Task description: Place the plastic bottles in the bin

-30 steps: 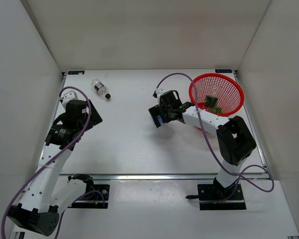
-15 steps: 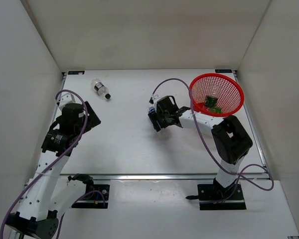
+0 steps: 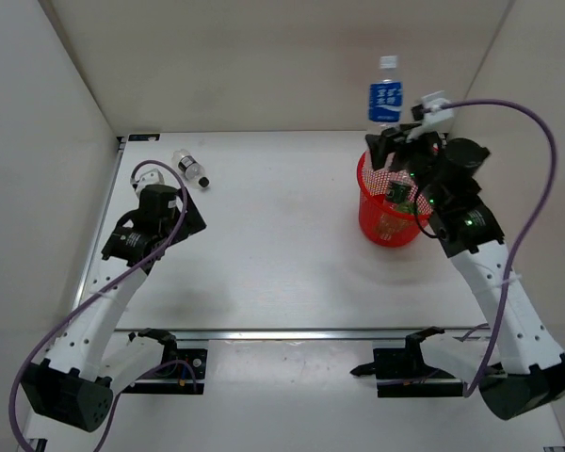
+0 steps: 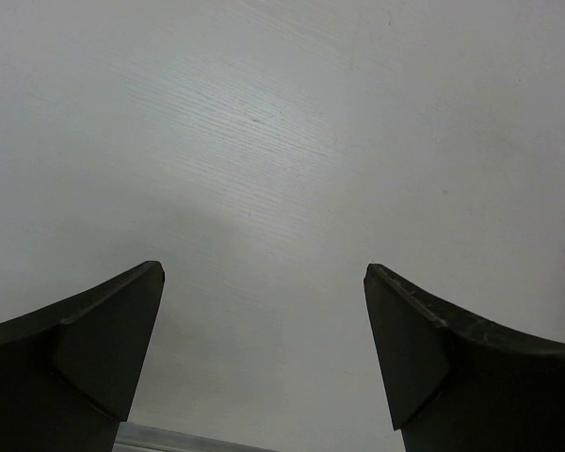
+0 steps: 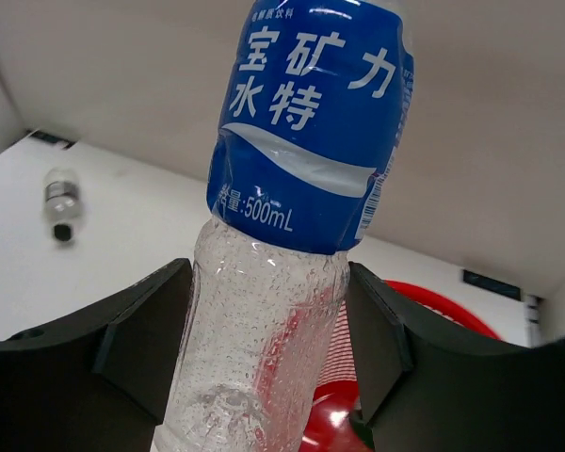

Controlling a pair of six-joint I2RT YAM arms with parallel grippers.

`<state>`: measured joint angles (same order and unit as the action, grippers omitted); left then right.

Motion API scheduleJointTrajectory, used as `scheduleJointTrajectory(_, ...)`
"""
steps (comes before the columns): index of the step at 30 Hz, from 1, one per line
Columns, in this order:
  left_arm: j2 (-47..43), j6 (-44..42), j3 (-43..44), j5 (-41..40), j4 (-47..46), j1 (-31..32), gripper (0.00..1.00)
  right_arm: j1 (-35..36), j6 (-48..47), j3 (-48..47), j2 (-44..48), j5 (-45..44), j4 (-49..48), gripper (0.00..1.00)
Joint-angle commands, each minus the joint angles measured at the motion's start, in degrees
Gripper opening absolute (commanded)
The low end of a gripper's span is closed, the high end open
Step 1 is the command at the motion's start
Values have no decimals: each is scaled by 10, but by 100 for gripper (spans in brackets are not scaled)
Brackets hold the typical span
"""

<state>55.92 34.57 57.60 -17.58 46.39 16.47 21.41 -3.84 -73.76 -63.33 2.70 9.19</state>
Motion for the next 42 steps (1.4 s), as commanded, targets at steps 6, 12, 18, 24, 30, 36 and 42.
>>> scheduleJointTrajectory(6,44,-1,50,6,-34,-3,98,-195,36,90,-12,102,-45,38)
scheduleJointTrajectory(12,120,6,86,-28,-53,-23,99,-185,12,56,-37,14,7,91)
scheduleJointTrajectory(18,236,2,157,-17,-82,-53,99,-175,30,50,-8,15,0,99)
scheduleJointTrajectory(24,416,-15,322,-19,-76,-86,99,-164,55,23,36,75,21,99)
scheduleJointTrajectory(30,629,-4,574,-5,3,-112,98,-83,47,20,53,24,34,99)
scheduleJointTrajectory(36,746,34,705,-3,29,-142,99,-66,13,-5,46,-14,32,99)
scheduleJointTrajectory(42,820,62,758,26,29,-163,98,-117,26,-10,38,28,11,99)
